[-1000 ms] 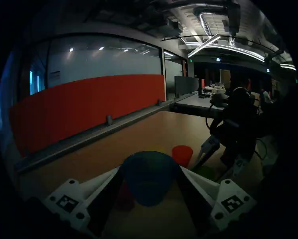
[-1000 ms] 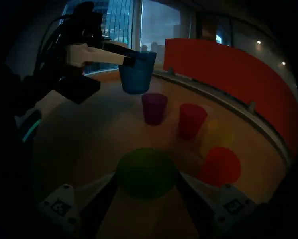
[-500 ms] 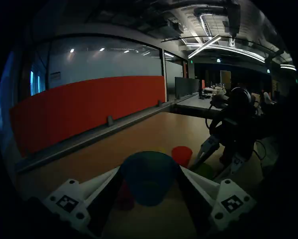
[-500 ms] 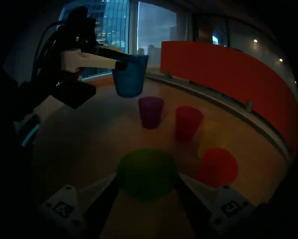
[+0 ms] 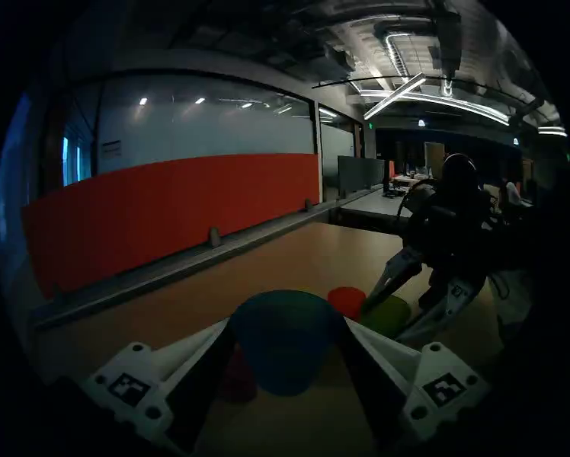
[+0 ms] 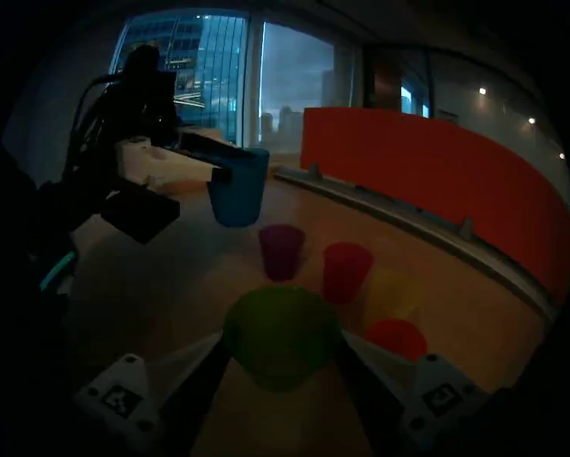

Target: Pour water

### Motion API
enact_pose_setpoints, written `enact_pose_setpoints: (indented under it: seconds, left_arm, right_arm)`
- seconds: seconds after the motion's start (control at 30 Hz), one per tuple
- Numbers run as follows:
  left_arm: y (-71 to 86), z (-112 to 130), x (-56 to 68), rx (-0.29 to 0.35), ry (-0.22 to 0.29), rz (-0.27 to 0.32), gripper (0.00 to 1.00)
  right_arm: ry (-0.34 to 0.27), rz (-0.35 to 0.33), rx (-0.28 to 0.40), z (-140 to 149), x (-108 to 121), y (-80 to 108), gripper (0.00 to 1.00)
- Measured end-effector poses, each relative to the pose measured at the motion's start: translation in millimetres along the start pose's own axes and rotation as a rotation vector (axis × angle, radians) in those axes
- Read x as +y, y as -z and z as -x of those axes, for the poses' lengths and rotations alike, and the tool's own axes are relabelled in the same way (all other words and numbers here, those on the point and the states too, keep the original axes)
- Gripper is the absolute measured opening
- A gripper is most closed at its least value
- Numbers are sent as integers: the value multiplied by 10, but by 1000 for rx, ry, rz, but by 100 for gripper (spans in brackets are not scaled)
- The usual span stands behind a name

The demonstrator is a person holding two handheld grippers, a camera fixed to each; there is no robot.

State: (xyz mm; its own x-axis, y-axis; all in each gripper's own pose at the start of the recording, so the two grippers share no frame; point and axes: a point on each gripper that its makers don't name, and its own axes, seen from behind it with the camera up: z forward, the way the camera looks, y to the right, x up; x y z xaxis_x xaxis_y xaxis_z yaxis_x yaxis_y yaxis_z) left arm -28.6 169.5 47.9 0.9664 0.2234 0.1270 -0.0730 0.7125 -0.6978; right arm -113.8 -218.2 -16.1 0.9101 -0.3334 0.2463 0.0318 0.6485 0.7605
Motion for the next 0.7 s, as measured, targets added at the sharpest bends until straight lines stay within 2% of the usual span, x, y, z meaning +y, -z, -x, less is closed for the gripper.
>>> enact_pose_setpoints:
  seconds: [0.7]
  left_arm:
    - [114, -207, 88, 71, 28, -7, 89]
  right_arm:
    - [31, 47, 207, -821, 112, 178, 92]
